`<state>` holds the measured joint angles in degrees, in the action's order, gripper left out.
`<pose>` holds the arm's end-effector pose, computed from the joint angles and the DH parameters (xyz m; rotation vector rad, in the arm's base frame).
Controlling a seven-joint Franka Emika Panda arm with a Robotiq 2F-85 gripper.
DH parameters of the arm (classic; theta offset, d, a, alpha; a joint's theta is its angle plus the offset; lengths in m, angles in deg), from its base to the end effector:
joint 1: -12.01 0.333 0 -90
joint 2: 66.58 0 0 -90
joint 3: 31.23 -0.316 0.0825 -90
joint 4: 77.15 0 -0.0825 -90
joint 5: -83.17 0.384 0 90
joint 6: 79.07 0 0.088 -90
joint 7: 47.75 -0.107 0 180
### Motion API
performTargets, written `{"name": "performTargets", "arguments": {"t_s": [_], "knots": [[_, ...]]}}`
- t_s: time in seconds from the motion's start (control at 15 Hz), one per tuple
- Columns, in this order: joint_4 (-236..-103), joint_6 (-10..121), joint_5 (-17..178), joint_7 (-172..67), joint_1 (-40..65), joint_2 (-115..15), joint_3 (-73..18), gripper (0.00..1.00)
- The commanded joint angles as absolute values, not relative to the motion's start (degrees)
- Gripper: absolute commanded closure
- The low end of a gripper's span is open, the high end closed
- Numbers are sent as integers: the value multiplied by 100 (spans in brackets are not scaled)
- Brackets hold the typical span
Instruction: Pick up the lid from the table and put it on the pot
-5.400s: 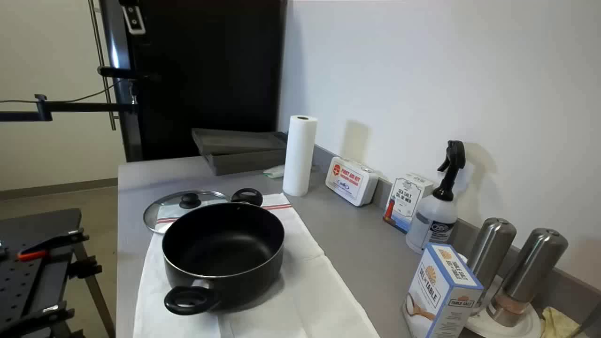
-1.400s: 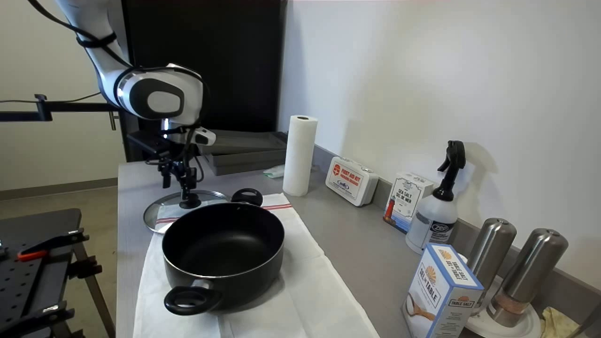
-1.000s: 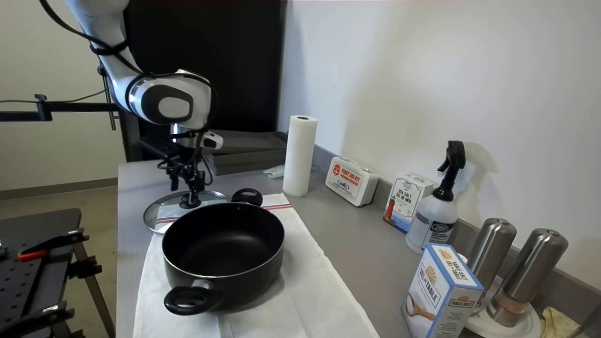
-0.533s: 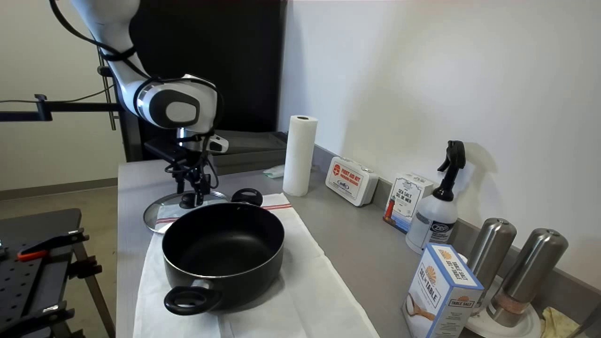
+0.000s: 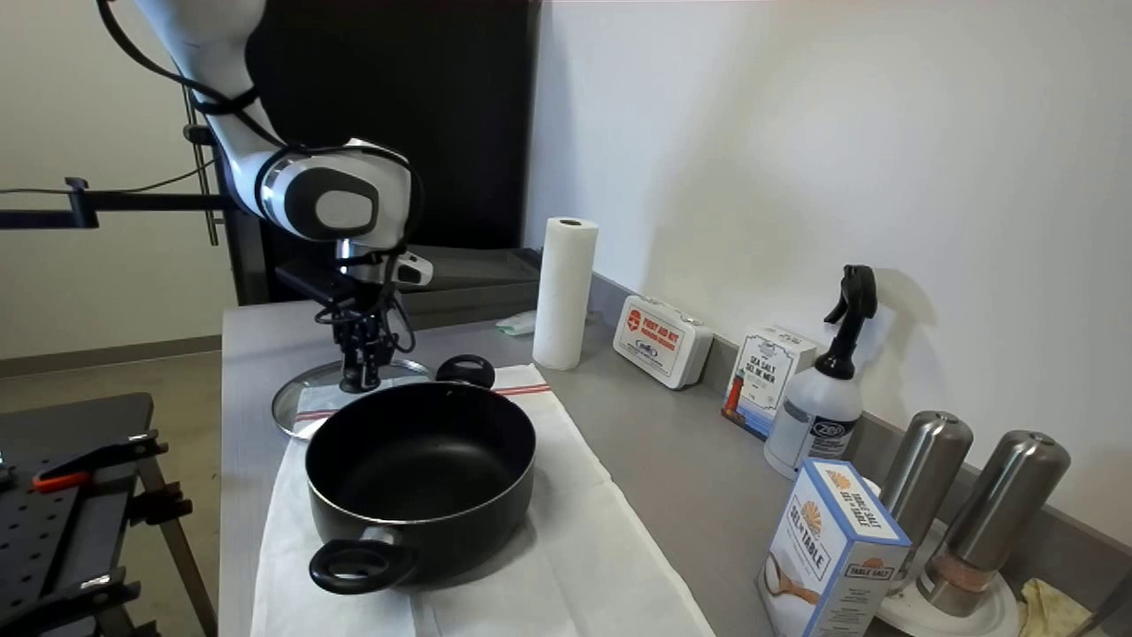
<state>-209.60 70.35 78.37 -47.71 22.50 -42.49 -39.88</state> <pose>0.4776 0.1723 0.1539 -3.0695 -0.6224 0.1877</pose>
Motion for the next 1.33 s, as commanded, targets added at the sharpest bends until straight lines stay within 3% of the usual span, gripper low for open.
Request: {"name": "performTargets", "arguments": {"t_s": [0.0, 0.53, 1.27], "knots": [[-20942, 7081, 7810, -4651, 2248, -4272, -3984, 75], [-21325, 6826, 7781, -4626, 2369, -5029, -4146, 75], [-21614, 5481, 7827, -4736, 2442, -6794, -4370, 75]]}}
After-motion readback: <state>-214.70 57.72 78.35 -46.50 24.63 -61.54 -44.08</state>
